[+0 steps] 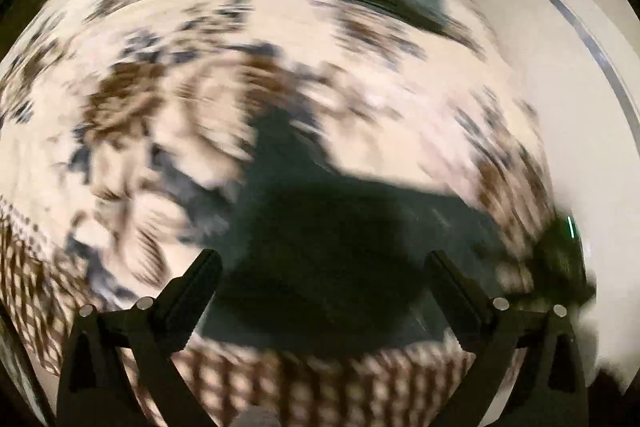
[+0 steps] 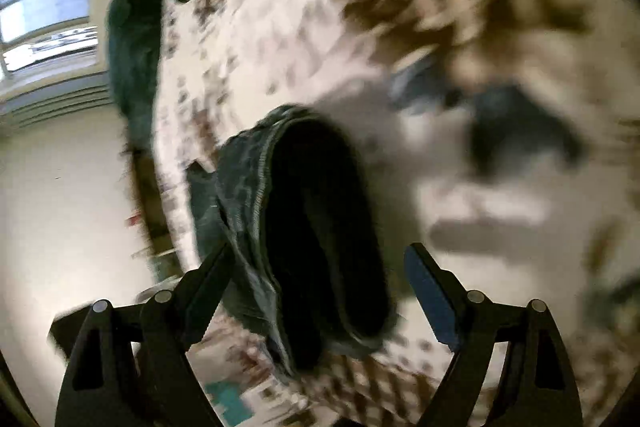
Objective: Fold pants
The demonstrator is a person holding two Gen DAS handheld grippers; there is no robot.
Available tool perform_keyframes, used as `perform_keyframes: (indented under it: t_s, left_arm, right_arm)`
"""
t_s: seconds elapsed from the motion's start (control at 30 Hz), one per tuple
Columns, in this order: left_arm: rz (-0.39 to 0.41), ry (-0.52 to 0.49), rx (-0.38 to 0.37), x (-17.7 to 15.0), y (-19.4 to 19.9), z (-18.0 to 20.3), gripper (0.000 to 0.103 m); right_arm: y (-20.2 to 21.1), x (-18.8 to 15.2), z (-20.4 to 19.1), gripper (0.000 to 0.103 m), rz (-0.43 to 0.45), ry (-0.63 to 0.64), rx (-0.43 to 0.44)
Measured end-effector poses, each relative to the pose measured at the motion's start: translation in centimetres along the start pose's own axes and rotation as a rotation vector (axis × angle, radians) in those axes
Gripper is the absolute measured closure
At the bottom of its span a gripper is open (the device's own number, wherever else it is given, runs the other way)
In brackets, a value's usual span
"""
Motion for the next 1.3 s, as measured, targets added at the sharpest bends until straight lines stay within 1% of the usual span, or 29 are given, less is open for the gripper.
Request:
perform_keyframes:
  t_s: [0.03,0.1,0.13,0.17,0.23,0.27,0.3,0.33,0.4,0.43,0.47,0.5,0.53,0.6,0.63,0.7,0.73,0.77,0.8,0.83,0.87,0.93,0.97,1.03,1.13,1.17,1.2,1.23,1.3]
  left_arm:
    - [0.002,0.032,0.000,1.4,-0.7,-1.3,0.000]
    - [-0.026,0.086,0.001,4.0,-3.0,-3.6,0.000]
    - [-0.053,0.104,-0.007,4.9,-4.4,-4.2,0.000]
    - [-0.091,0.125,-0.021,5.6,-6.0,-4.8,0.000]
    - [-0.169,0.156,-0.054,6.2,-9.0,-5.3,0.001]
    - [-0.206,0.156,-0.063,6.3,-10.2,-5.2,0.001]
    - [-0.223,0.154,-0.071,6.4,-10.7,-5.1,0.002]
    - [-0.248,0.146,-0.095,6.2,-11.4,-4.5,0.002]
    - [-0.285,0.136,-0.130,5.7,-12.6,-3.5,0.002]
    - [-0.298,0.133,-0.146,5.6,-13.0,-3.0,0.006]
    - [-0.308,0.121,-0.147,5.4,-13.8,-2.6,0.015]
    - [-0.310,0.110,-0.154,5.6,-14.1,-2.3,0.054]
    - [-0.324,0.101,-0.168,5.4,-14.6,-2.0,0.063]
    - [-0.331,0.146,-0.212,5.4,-15.3,-2.3,0.068]
    - [-0.343,0.215,-0.257,5.6,-15.7,-2.8,0.069]
    - [-0.370,0.453,-0.398,5.4,-16.4,-4.7,0.069]
    - [-0.374,0.540,-0.445,5.2,-16.6,-5.5,0.069]
    - [-0.371,0.574,-0.467,5.1,-16.4,-5.9,0.069]
    - [-0.363,0.555,-0.466,5.0,-15.9,-5.9,0.066]
    - [-0.354,0.515,-0.456,5.0,-15.2,-5.6,0.064]
    - [-0.338,0.466,-0.451,5.0,-14.0,-5.1,0.060]
    - [-0.317,0.412,-0.420,4.6,-12.1,-4.9,0.038]
    - [-0.305,0.379,-0.397,4.2,-11.0,-4.7,0.036]
    - [-0.288,0.309,-0.377,3.0,-9.1,-4.2,0.036]
    - [-0.298,0.223,-0.326,0.1,-7.8,-3.5,0.036]
    - [-0.302,0.186,-0.295,-0.8,-7.6,-3.4,0.036]
    - [-0.303,0.144,-0.251,-1.7,-7.7,-3.5,0.036]
    - [-0.309,0.117,-0.236,-2.5,-8.0,-3.5,0.036]
    - [-0.313,0.122,-0.243,-3.7,-8.1,-4.4,0.035]
  right_arm:
    - [-1.0,0.1,0.0,0.008,-0.025,0.005,0.015]
    - [-2.3,-0.3,0.5,0.008,-0.065,0.008,-0.003]
    - [-2.8,-0.5,0.8,0.011,-0.074,0.006,-0.006]
    - [-2.8,-0.5,0.8,0.030,-0.056,0.013,-0.010]
    - [-2.1,-0.2,0.8,0.060,-0.020,0.021,-0.051]
    - [-1.3,0.1,0.6,0.069,0.015,0.038,-0.085]
    - [-0.7,0.4,0.4,0.074,0.038,0.049,-0.101]
    - [0.1,0.7,0.4,0.085,0.065,0.041,-0.109]
    - [0.7,1.0,0.7,0.085,0.060,0.021,-0.123]
    - [0.5,1.0,0.7,0.085,0.050,0.033,-0.136]
    - [0.2,0.8,0.6,0.085,0.036,0.044,-0.149]
    - [0.1,0.9,0.5,0.085,0.030,0.051,-0.157]
    - [-0.1,1.2,0.6,0.085,0.036,0.053,-0.170]
    - [-0.1,2.0,0.8,0.085,0.051,0.037,-0.177]
    - [-0.1,2.3,1.2,0.085,0.059,0.009,-0.164]
    - [-0.4,2.5,2.0,0.085,0.053,-0.019,-0.158]
    - [-0.7,2.6,2.2,0.084,0.050,-0.038,-0.153]
    - [-0.6,2.5,2.3,0.081,0.043,-0.044,-0.151]
    - [-0.7,2.3,2.4,0.075,0.030,-0.054,-0.143]
    - [-0.4,2.0,2.5,0.056,0.014,-0.073,-0.133]
    - [0.0,1.7,2.4,0.040,0.009,-0.091,-0.118]
    - [1.3,0.5,1.7,0.037,0.021,-0.084,-0.075]
    - [1.9,-0.2,1.7,0.028,0.025,-0.088,-0.075]
    - [2.4,-1.7,1.9,0.019,0.022,-0.122,-0.066]
    - [0.8,-3.7,2.6,0.019,-0.022,-0.185,-0.022]
    - [0.1,-4.2,2.7,0.026,-0.018,-0.190,-0.030]
    - [-0.1,-4.5,2.6,0.039,0.005,-0.176,-0.039]
    - [-0.1,-4.8,2.6,0.070,0.028,-0.168,-0.056]
    - [0.6,-5.4,1.9,0.074,0.076,-0.140,-0.082]
Point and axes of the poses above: each gripper's, at about its wrist camera, not at the fingertips, and y roughly against the way its jaws point, z to its right, x to its top, the point moved 10 cm from there along -y, roughly the way its jaws point
